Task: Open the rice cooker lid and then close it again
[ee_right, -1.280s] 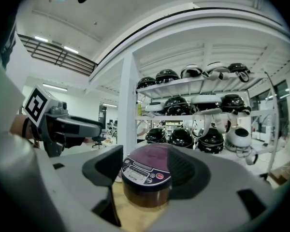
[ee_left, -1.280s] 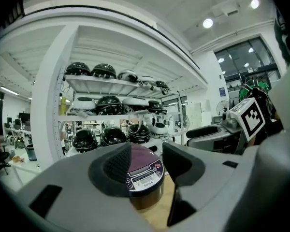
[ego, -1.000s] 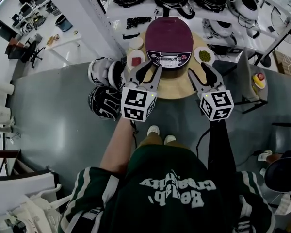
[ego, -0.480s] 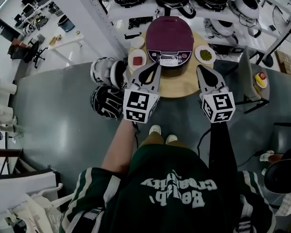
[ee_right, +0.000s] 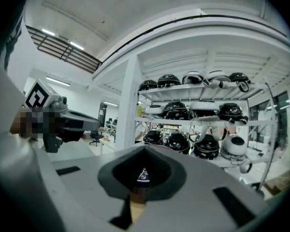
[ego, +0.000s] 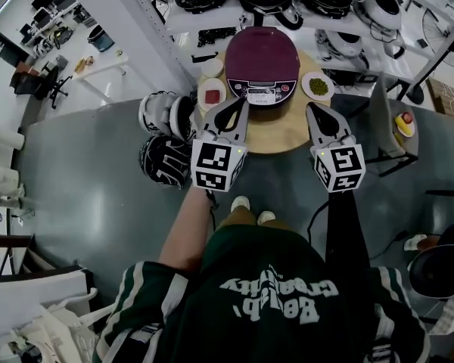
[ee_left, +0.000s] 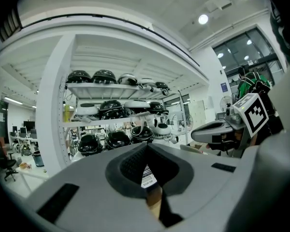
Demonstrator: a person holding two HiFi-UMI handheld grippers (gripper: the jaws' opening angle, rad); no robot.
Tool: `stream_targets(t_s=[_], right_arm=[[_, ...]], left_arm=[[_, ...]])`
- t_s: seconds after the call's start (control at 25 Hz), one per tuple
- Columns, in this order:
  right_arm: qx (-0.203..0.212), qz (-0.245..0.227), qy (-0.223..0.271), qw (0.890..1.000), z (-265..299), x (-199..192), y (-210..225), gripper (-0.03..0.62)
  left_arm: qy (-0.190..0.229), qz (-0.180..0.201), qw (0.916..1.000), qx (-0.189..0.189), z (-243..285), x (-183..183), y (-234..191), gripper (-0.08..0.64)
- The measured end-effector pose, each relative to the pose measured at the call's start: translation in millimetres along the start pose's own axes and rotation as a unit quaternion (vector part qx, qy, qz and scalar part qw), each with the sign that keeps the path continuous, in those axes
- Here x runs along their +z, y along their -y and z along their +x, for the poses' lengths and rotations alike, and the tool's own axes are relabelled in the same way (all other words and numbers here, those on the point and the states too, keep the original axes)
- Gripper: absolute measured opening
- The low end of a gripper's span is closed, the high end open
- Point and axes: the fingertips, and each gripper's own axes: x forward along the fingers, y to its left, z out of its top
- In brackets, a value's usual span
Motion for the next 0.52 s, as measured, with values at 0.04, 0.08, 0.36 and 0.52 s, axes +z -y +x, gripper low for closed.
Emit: stream_targets(t_s=[0.04, 0.08, 0.36, 0.52], right_arm=[[-0.001, 0.0, 0.0, 1.0, 0, -1, 0, 0.003], [-0.001, 0.001, 0.0, 1.0, 1, -1, 1, 0.003], [-0.001, 0.001, -0.001, 1.0, 3, -3, 0, 0.003], [-0.003, 0.001, -0.002, 1.0, 5, -3, 2, 0.003]], left_arm=[[-0.001, 0.0, 1.0, 0.001, 1, -1, -1, 0.002], [-0.001, 0.001, 1.0, 0.004, 1, -1, -2, 0.002], [0.007, 0.001, 0.9996, 0.026, -7, 1, -10, 0.001], [0.008, 0.004, 0.9999, -0.005, -9, 3, -1, 0.0]])
